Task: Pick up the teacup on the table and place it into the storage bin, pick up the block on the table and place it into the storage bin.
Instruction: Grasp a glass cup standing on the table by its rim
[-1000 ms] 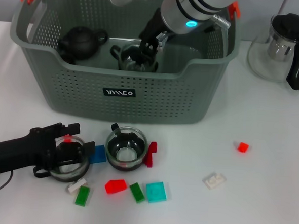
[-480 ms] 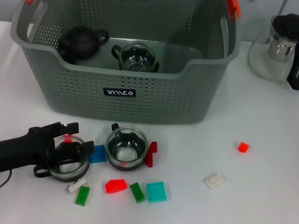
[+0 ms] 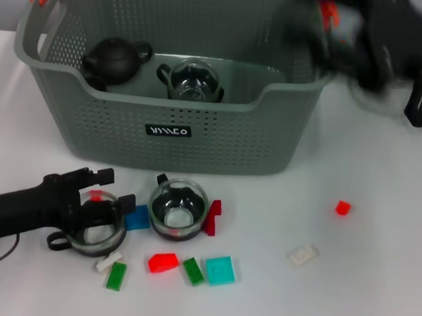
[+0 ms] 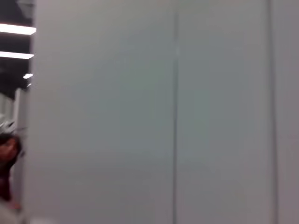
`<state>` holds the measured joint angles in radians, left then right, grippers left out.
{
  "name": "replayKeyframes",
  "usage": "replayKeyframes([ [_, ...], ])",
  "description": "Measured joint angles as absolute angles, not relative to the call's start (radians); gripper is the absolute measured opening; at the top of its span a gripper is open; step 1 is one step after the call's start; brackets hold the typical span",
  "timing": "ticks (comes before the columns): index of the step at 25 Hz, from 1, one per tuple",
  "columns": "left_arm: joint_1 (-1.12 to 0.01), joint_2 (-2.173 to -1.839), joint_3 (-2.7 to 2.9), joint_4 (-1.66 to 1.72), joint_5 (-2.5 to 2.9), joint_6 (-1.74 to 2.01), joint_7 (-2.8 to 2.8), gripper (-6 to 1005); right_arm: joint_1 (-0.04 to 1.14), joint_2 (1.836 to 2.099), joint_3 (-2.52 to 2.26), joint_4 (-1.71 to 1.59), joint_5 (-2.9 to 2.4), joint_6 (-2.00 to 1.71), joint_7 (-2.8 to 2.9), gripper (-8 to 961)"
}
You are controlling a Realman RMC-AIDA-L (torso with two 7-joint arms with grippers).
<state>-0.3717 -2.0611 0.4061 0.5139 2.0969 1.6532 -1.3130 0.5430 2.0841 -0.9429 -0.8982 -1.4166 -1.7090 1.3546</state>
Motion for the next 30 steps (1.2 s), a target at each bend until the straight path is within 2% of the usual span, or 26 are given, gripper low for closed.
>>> replayKeyframes([
  [7, -0.378, -2.060, 0.410, 0.517, 2.100, 1.652, -1.324, 872, 0.394, 2.070, -0.907, -0.928, -1.695, -1.867, 1.298, 593],
  [17, -0.355, -2.042, 0.408, 0.654, 2.205, 1.805, -1.402, 873, 0.374, 2.068, -0.785, -0.923, -1.946, -1.874, 1.340, 593],
  [26, -0.404, -2.096, 0.618, 1.336, 2.407, 1.904, -1.966, 855, 0.399, 2.075, -0.767, -0.923, -1.949, -1.873, 1.359, 593],
  [30, -0.459, -2.111, 0.846, 1.495, 2.574, 1.899, -2.175, 837, 0.405, 2.076, -0.765, -0.923, -1.950, -1.870, 1.363, 593],
])
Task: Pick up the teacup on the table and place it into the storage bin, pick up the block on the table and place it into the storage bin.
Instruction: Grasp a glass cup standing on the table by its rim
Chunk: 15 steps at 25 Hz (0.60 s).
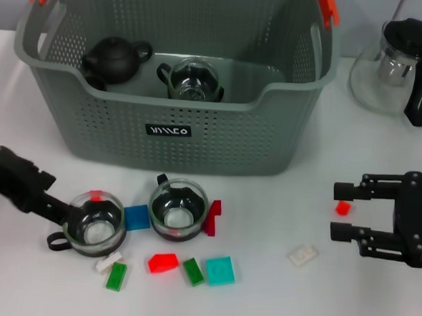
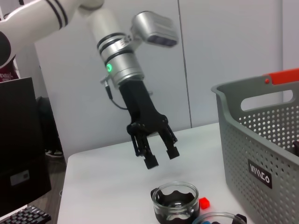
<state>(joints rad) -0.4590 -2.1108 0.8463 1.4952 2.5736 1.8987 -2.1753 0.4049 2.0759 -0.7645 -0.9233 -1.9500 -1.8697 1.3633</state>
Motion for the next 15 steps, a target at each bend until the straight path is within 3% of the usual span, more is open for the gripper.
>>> replayKeyframes([
  [8, -0.580, -2.153, 1.076, 1.514, 2.851, 1.849, -2.348, 800, 0.410, 2.078, -0.764, -0.922, -1.952, -1.868, 1.365, 593],
  [15, -0.571, -2.154, 1.230, 1.427, 2.855, 1.742, -2.397, 769, 0.411, 2.063, -0.763, -0.882, -1.957, -1.865, 1.387, 592],
])
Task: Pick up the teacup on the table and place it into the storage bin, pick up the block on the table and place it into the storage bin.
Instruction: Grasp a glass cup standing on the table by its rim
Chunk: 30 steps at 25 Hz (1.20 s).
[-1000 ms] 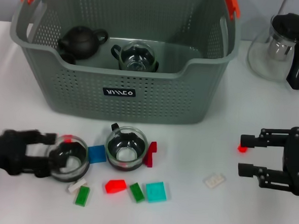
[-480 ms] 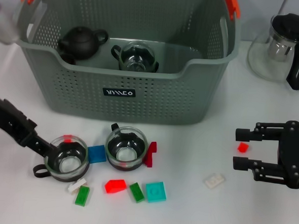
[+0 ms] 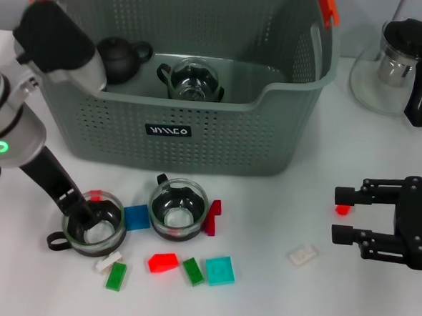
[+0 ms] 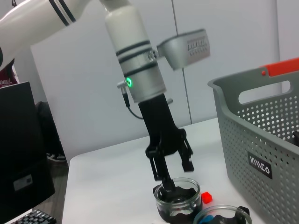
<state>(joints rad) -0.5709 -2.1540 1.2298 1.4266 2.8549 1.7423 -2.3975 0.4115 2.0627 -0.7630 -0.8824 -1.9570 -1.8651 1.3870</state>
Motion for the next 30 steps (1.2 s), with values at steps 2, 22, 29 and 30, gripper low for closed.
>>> replayKeyframes([
  [2, -0.574, -2.153, 1.242, 1.384, 2.855, 1.715, -2.406, 760, 0.412, 2.062, -0.762, -0.879, -1.957, -1.865, 1.387, 592],
  [22, -0.592, -2.127, 1.291, 1.240, 2.858, 1.594, -2.554, 371, 0.415, 2.059, -0.762, -0.873, -1.957, -1.865, 1.385, 592],
  [29, -0.597, -2.128, 1.294, 1.236, 2.858, 1.598, -2.560, 126, 0.414, 2.059, -0.762, -0.871, -1.957, -1.866, 1.383, 592],
  [30, -0.596, -2.128, 1.292, 1.239, 2.858, 1.601, -2.560, 84, 0.413, 2.059, -0.762, -0.871, -1.957, -1.867, 1.383, 592],
])
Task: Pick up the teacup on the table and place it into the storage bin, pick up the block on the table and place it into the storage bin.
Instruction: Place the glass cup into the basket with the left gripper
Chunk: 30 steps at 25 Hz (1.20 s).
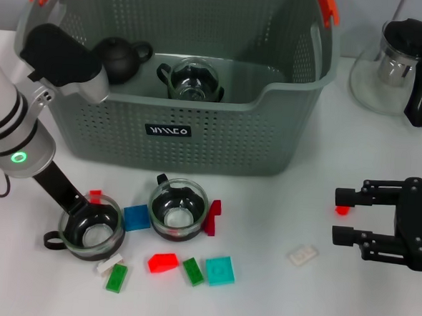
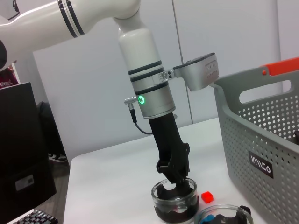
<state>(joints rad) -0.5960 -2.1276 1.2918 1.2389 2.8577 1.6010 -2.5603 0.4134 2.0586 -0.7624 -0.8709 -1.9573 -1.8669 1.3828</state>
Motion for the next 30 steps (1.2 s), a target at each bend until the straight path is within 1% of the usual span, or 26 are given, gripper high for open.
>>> replayKeyframes([
  [1, -0.595, -2.128, 1.287, 1.243, 2.858, 1.605, -2.560, 42, 0.413, 2.059, -0.762, -0.871, -1.957, -1.868, 1.383, 592],
  [4, -0.589, -2.130, 1.232, 1.270, 2.844, 1.633, -2.518, 43, 0.412, 2.059, -0.762, -0.871, -1.957, -1.868, 1.383, 592],
  [7, -0.583, -2.138, 1.057, 1.299, 2.752, 1.698, -2.383, 43, 0.411, 2.058, -0.762, -0.871, -1.957, -1.869, 1.382, 592],
  [9, -0.589, -2.131, 0.879, 1.277, 2.633, 1.765, -2.255, 44, 0.411, 2.059, -0.762, -0.871, -1.957, -1.869, 1.383, 593],
  [11, -0.595, -2.106, 0.742, 1.206, 2.498, 1.827, -2.137, 44, 0.411, 2.059, -0.759, -0.871, -1.957, -1.871, 1.384, 593],
  [15, -0.599, -2.011, 0.567, 0.944, 2.226, 1.945, -1.921, 45, 0.411, 2.059, -0.752, -0.870, -1.957, -1.872, 1.383, 593],
  [17, -0.600, -1.977, 0.501, 0.825, 2.116, 1.986, -1.846, 46, 0.411, 2.059, -0.752, -0.870, -1.957, -1.872, 1.383, 593],
  [19, -0.600, -1.972, 0.438, 0.781, 2.027, 2.015, -1.821, 46, 0.412, 2.059, -0.752, -0.870, -1.957, -1.872, 1.383, 592],
  [21, -0.605, -1.978, 0.401, 0.781, 1.924, 2.031, -1.849, 47, 0.413, 2.059, -0.752, -0.869, -1.957, -1.872, 1.383, 592],
  [25, -0.662, -1.978, 0.416, 0.856, 1.820, 1.953, -1.997, 47, 0.416, 2.059, -0.752, -0.867, -1.957, -1.872, 1.381, 592],
  [28, -0.732, -1.960, 0.500, 0.954, 1.847, 1.840, -2.104, 48, 0.418, 2.059, -0.752, -0.866, -1.957, -1.873, 1.379, 593],
  [30, -0.782, -1.941, 0.600, 1.019, 1.892, 1.752, -2.157, 49, 0.419, 2.059, -0.752, -0.867, -1.957, -1.873, 1.379, 593],
])
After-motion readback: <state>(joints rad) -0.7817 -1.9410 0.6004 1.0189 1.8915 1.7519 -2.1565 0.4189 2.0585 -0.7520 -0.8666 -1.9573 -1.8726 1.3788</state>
